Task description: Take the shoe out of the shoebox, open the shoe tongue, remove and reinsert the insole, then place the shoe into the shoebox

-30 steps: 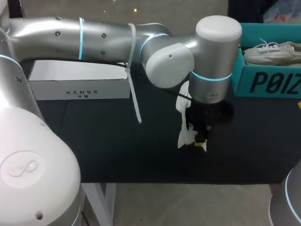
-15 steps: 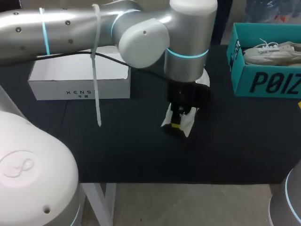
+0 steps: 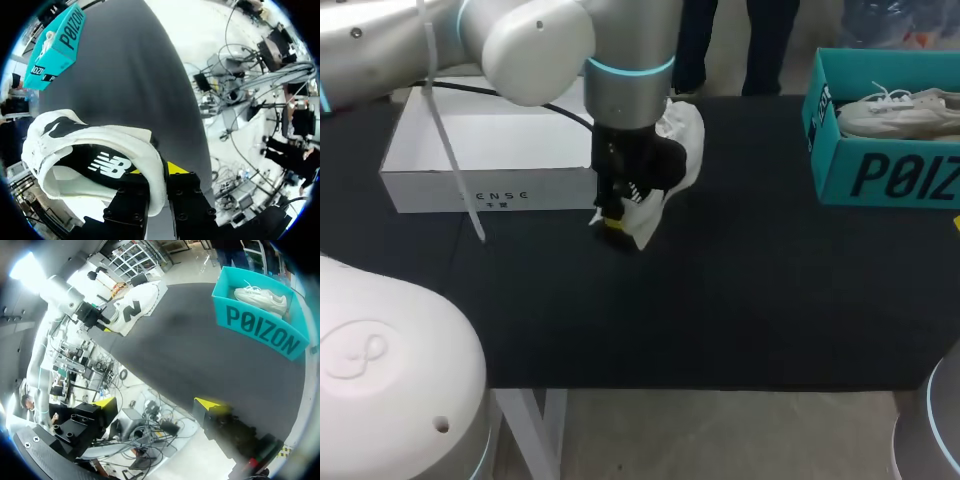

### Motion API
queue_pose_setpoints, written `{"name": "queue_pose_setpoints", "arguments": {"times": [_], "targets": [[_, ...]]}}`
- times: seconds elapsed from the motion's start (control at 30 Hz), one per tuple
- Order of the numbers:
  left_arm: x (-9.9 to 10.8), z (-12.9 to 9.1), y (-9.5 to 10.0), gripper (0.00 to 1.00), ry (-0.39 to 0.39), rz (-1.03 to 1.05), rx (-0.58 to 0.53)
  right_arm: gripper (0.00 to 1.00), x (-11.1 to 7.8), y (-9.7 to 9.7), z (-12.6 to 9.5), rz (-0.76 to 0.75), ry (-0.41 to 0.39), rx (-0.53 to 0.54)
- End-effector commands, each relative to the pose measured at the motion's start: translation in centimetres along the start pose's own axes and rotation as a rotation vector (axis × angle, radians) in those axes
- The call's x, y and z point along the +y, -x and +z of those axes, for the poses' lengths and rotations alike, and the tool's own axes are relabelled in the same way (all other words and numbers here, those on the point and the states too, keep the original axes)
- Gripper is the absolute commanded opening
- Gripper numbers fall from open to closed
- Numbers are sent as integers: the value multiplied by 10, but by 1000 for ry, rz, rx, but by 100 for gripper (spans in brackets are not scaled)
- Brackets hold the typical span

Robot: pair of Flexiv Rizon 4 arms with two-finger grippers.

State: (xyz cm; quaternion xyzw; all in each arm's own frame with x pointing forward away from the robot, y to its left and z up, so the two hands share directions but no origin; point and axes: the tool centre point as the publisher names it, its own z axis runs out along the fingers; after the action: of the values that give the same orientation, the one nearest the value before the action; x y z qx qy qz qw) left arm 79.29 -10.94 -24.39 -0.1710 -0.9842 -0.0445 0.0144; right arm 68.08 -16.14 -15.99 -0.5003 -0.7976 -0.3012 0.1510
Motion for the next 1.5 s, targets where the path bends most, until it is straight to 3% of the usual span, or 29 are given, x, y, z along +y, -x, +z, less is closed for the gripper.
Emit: {"name": "queue_pose_setpoints", "arguments": {"times": [0.03,0.23,1.07,1.27,1.5], "targets": [[64,-12,-19,0,18,35,-51,100,0,0,0,1,-1,-1],[92,-13,-14,0,-6,-77,-22,100,0,0,0,1,-1,-1],[95,-18,-15,0,2,-56,-38,100,0,0,0,1,-1,-1],[121,-37,-10,0,34,54,-57,100,0,0,0,1,-1,-1],[181,-43,5,0,41,230,-48,100,0,0,0,1,-1,-1]]}}
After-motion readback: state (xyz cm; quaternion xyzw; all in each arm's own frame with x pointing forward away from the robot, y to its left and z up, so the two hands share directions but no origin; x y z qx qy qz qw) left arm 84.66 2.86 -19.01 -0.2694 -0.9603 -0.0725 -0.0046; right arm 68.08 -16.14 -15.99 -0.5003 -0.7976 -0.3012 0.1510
